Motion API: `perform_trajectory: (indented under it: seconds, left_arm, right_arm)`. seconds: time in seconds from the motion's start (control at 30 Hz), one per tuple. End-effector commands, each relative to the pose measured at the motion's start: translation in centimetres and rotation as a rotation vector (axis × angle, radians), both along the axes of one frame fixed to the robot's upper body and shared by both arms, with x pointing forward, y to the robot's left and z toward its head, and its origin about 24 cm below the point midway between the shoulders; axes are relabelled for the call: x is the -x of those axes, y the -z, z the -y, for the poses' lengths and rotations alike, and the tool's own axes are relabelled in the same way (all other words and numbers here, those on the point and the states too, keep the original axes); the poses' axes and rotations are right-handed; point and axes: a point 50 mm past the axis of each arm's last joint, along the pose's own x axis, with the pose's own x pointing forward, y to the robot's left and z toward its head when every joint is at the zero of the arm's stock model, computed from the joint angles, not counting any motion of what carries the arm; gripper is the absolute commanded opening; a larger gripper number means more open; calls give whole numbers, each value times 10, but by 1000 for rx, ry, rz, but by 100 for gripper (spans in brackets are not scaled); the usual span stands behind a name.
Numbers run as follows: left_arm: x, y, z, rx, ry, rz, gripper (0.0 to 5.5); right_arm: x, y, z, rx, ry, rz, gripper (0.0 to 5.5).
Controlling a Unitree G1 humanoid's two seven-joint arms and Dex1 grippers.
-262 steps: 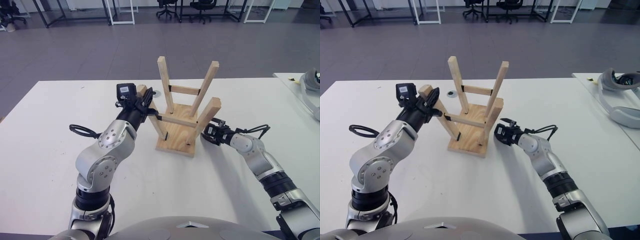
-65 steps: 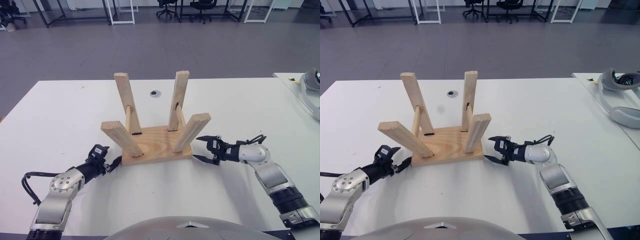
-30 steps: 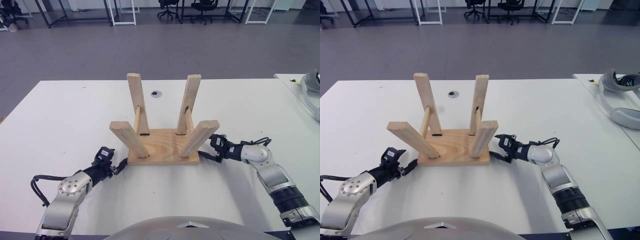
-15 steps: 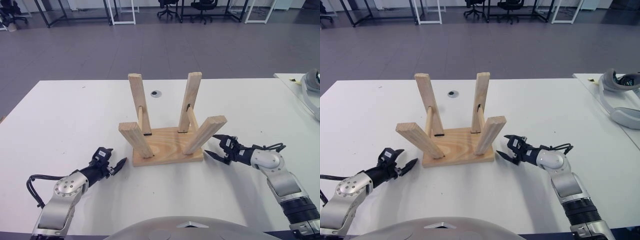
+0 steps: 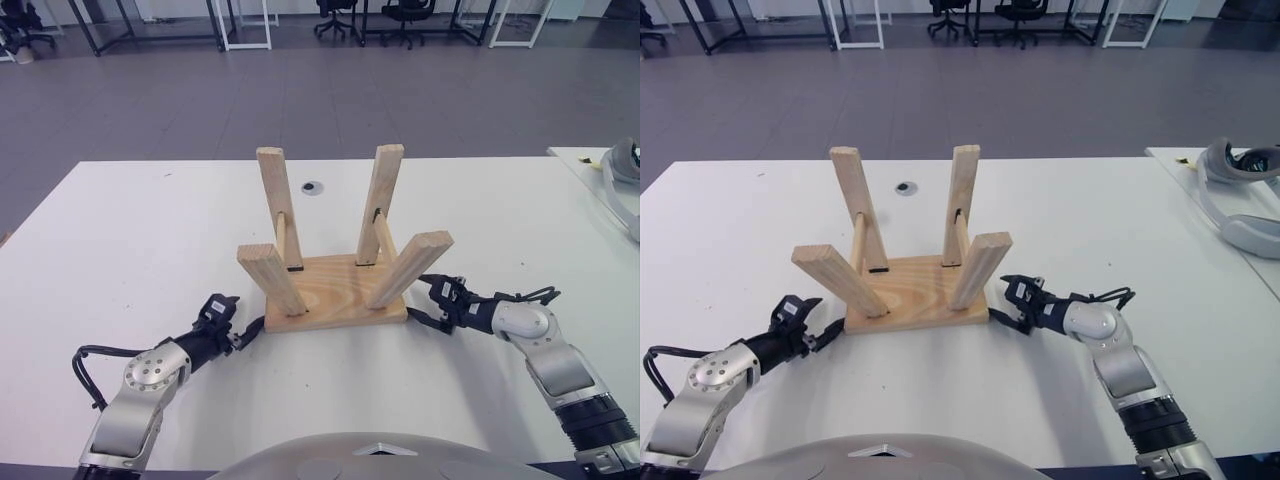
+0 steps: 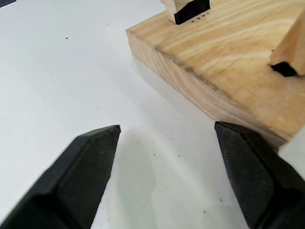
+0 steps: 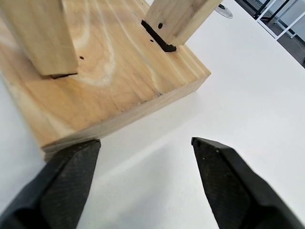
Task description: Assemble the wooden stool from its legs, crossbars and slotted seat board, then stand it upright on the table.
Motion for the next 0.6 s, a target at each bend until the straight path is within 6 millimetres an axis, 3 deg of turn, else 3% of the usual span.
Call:
perform_trajectory:
  seconds: [0.03,0.23,0.6]
  left_arm:
    - [-2,-11,12,64,42,8,367]
    - [1,-34,9,114,58,22,367]
    - [6,-66,15,126,132,45,367]
  right_arm:
    - [6,-23,-22,-140,-121,5,359]
    - [7,-56,-18,-204,-185,-26,359]
    - [7,-72,-11,-202,-211,-49,359]
